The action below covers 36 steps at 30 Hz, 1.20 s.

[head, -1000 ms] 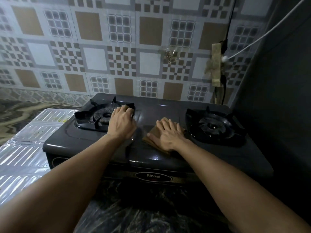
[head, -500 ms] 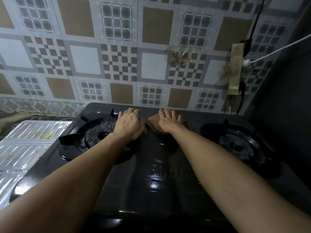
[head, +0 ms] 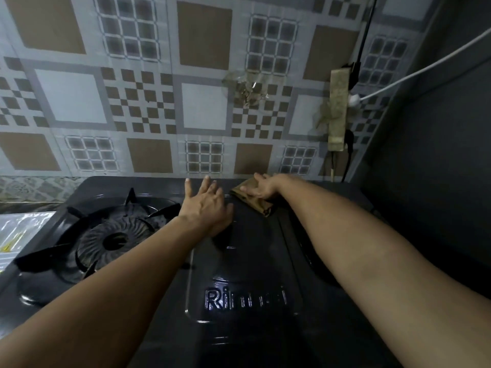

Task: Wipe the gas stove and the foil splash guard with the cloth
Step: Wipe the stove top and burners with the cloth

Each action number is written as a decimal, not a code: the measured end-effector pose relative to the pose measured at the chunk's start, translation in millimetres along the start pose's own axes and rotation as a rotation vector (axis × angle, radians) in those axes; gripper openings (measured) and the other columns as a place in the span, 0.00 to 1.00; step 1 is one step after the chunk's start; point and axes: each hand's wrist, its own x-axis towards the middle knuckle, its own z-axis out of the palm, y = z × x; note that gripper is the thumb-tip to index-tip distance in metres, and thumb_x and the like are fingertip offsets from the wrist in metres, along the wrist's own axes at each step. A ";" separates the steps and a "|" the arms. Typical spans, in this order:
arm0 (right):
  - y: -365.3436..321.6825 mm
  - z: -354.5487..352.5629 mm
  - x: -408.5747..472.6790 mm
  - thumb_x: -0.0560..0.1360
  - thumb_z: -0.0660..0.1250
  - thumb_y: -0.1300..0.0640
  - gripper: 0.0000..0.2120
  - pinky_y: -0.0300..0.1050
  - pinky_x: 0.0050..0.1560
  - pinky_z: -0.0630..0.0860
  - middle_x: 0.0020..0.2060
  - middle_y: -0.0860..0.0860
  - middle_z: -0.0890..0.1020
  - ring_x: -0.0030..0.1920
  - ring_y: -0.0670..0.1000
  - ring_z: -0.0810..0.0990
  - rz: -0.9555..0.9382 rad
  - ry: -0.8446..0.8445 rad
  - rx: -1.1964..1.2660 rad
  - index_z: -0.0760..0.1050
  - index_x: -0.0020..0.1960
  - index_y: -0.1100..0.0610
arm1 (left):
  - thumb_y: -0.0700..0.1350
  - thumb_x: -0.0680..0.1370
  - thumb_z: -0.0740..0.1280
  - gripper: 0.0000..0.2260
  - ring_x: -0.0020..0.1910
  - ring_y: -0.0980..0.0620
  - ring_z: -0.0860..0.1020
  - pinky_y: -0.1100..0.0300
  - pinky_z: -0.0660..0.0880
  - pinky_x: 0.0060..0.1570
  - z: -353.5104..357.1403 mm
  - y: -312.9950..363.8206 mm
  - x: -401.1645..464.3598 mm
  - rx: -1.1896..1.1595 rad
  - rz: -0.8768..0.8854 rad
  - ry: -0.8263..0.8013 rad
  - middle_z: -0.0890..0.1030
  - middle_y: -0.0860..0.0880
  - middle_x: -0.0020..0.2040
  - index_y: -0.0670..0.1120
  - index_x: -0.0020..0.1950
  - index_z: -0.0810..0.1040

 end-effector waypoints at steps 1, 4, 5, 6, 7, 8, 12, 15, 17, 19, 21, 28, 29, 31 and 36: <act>7.2 -5.2 -2.2 0.70 0.47 0.23 0.48 0.62 0.75 0.50 0.79 0.54 0.46 0.78 0.61 0.49 0.015 -0.044 -0.010 0.39 0.78 0.50 | 0.55 0.82 0.49 0.27 0.79 0.47 0.44 0.36 0.39 0.73 -2.5 7.0 3.0 -0.028 0.010 0.006 0.54 0.44 0.80 0.42 0.77 0.58; 48.1 -11.3 6.9 0.76 0.50 0.30 0.41 0.56 0.73 0.61 0.77 0.57 0.57 0.74 0.61 0.62 0.047 -0.095 0.002 0.49 0.79 0.55 | 0.55 0.82 0.50 0.26 0.79 0.47 0.45 0.37 0.41 0.74 -6.7 27.1 10.3 -0.092 0.053 0.030 0.56 0.44 0.79 0.41 0.76 0.60; 66.5 -12.2 12.3 0.77 0.51 0.33 0.38 0.55 0.71 0.63 0.75 0.57 0.61 0.71 0.61 0.66 0.066 -0.103 0.001 0.53 0.78 0.56 | 0.55 0.82 0.50 0.26 0.79 0.47 0.46 0.37 0.42 0.74 -7.2 34.3 12.4 -0.103 0.070 0.033 0.57 0.44 0.79 0.41 0.76 0.61; 83.1 -13.0 14.8 0.78 0.52 0.35 0.36 0.55 0.69 0.66 0.72 0.59 0.66 0.68 0.61 0.70 0.092 -0.117 0.007 0.56 0.77 0.57 | 0.55 0.82 0.50 0.26 0.79 0.47 0.46 0.37 0.42 0.74 -7.7 42.1 14.7 -0.117 0.086 0.031 0.57 0.44 0.79 0.42 0.76 0.61; 99.2 -14.3 13.8 0.79 0.54 0.39 0.33 0.53 0.65 0.69 0.68 0.59 0.70 0.64 0.60 0.73 0.122 -0.127 0.020 0.59 0.76 0.59 | 0.55 0.83 0.50 0.26 0.79 0.47 0.46 0.37 0.42 0.74 -8.4 50.9 17.8 -0.131 0.105 0.026 0.56 0.44 0.79 0.42 0.76 0.60; 111.8 -15.7 6.0 0.81 0.55 0.45 0.28 0.50 0.61 0.70 0.63 0.59 0.72 0.60 0.57 0.74 0.131 -0.131 0.021 0.61 0.75 0.61 | 0.55 0.83 0.50 0.26 0.79 0.47 0.46 0.37 0.42 0.74 -9.8 60.4 21.0 -0.147 0.126 0.020 0.55 0.45 0.79 0.42 0.77 0.59; 164.6 -18.7 -8.7 0.82 0.55 0.56 0.18 0.45 0.54 0.69 0.59 0.54 0.71 0.55 0.56 0.72 0.101 -0.086 0.056 0.68 0.69 0.63 | 0.57 0.82 0.50 0.29 0.79 0.48 0.45 0.38 0.42 0.74 -13.4 111.6 36.9 -0.201 0.245 -0.002 0.52 0.46 0.80 0.42 0.78 0.55; 227.4 -6.3 29.4 0.82 0.55 0.53 0.12 0.53 0.61 0.73 0.61 0.57 0.76 0.54 0.57 0.75 0.091 -0.123 0.225 0.76 0.55 0.53 | 0.61 0.81 0.50 0.32 0.79 0.49 0.42 0.39 0.40 0.75 -9.0 152.2 43.0 -0.207 0.310 -0.069 0.47 0.47 0.80 0.43 0.79 0.50; 234.5 3.6 -14.0 0.83 0.52 0.55 0.09 0.48 0.55 0.70 0.55 0.52 0.74 0.49 0.53 0.74 0.127 -0.134 0.431 0.71 0.52 0.50 | 0.63 0.80 0.49 0.35 0.79 0.49 0.40 0.40 0.38 0.74 -2.9 171.2 43.7 -0.180 0.310 -0.121 0.44 0.46 0.80 0.43 0.80 0.47; 235.9 16.1 -57.2 0.82 0.57 0.54 0.06 0.47 0.51 0.73 0.49 0.53 0.76 0.46 0.54 0.75 0.152 -0.080 0.576 0.72 0.50 0.49 | 0.66 0.79 0.47 0.37 0.78 0.48 0.37 0.39 0.36 0.74 2.3 184.7 43.2 -0.129 0.275 -0.150 0.41 0.45 0.80 0.42 0.79 0.44; 247.9 35.8 -67.7 0.79 0.62 0.53 0.09 0.55 0.51 0.77 0.45 0.60 0.80 0.44 0.59 0.79 0.199 -0.045 0.855 0.77 0.43 0.52 | 0.67 0.78 0.45 0.39 0.77 0.47 0.34 0.40 0.34 0.73 6.1 190.2 42.4 -0.094 0.230 -0.144 0.39 0.45 0.80 0.42 0.79 0.42; 255.5 67.9 -100.0 0.81 0.56 0.48 0.16 0.44 0.35 0.77 0.36 0.58 0.80 0.38 0.57 0.78 0.264 0.139 1.216 0.74 0.44 0.58 | 0.67 0.79 0.41 0.38 0.77 0.49 0.33 0.39 0.34 0.73 10.8 196.3 36.6 0.000 0.167 -0.092 0.38 0.45 0.79 0.41 0.79 0.41; 260.7 73.5 -103.4 0.81 0.55 0.47 0.17 0.47 0.40 0.77 0.40 0.59 0.80 0.42 0.58 0.79 0.274 0.147 1.208 0.74 0.44 0.58 | 0.66 0.79 0.41 0.38 0.77 0.49 0.33 0.38 0.33 0.73 10.2 197.3 36.2 0.016 0.159 -0.085 0.39 0.45 0.80 0.41 0.79 0.41; 273.3 91.0 -106.8 0.80 0.56 0.46 0.18 0.49 0.43 0.76 0.42 0.59 0.80 0.41 0.57 0.78 0.304 0.163 1.164 0.75 0.42 0.57 | 0.66 0.79 0.41 0.37 0.77 0.49 0.34 0.37 0.34 0.72 10.0 198.1 35.5 0.030 0.151 -0.081 0.39 0.45 0.80 0.41 0.79 0.42; 287.0 130.2 -149.0 0.82 0.49 0.55 0.17 0.48 0.57 0.73 0.59 0.59 0.76 0.54 0.56 0.76 0.279 0.159 0.978 0.72 0.61 0.61 | 0.64 0.80 0.42 0.36 0.78 0.48 0.36 0.37 0.36 0.73 8.0 198.7 35.5 0.021 0.134 -0.064 0.41 0.45 0.80 0.41 0.79 0.44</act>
